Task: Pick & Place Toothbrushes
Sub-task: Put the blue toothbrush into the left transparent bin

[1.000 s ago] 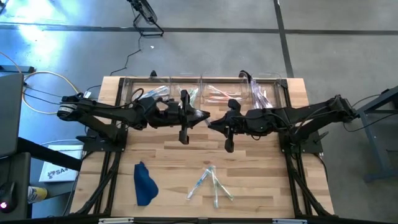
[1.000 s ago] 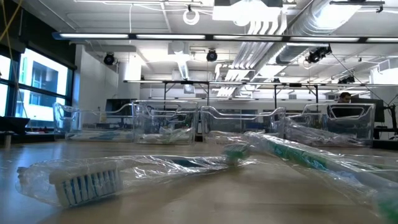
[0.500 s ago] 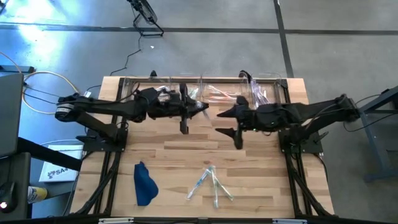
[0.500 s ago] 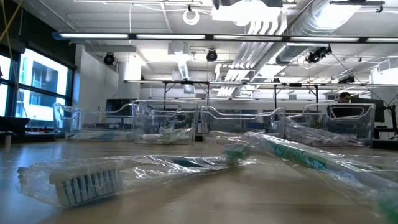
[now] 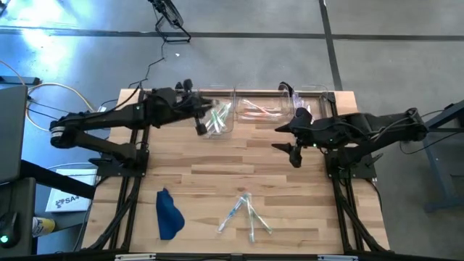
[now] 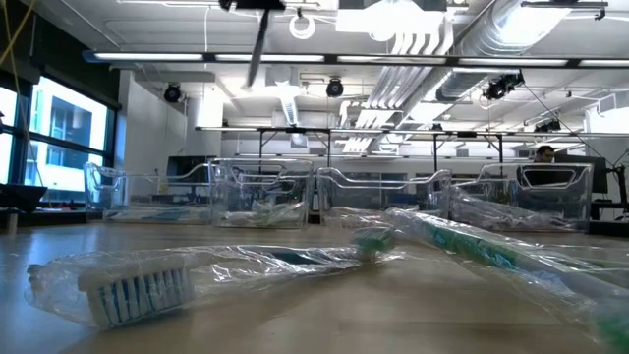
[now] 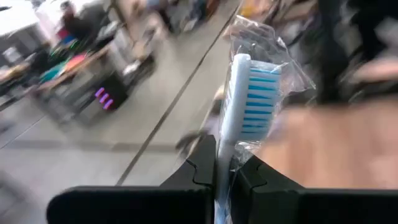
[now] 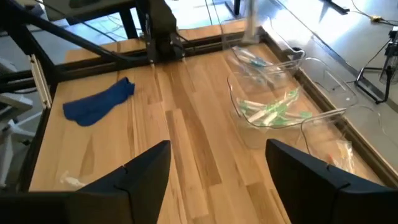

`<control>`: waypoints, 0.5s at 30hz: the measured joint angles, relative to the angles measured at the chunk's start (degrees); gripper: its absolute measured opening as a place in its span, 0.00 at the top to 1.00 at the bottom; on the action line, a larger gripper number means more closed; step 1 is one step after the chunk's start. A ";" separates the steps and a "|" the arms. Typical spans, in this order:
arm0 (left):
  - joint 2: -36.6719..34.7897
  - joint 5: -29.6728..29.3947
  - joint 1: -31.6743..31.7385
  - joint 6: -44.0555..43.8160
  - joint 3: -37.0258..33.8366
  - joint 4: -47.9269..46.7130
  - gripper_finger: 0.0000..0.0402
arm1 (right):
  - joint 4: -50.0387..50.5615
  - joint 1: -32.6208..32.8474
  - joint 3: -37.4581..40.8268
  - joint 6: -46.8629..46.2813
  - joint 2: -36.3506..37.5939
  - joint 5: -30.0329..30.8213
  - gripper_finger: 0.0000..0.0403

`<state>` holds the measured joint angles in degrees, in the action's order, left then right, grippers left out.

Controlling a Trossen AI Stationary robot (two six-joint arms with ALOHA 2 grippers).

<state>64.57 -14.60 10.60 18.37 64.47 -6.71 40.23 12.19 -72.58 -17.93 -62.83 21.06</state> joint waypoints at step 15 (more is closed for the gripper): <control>0.68 -6.01 19.40 -2.27 0.00 -24.06 0.98 | -0.12 0.02 -0.01 -0.87 -9.65 0.44 0.44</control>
<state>65.25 -20.62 30.00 16.10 64.47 -30.77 40.12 12.21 -72.59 -18.81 -72.48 21.50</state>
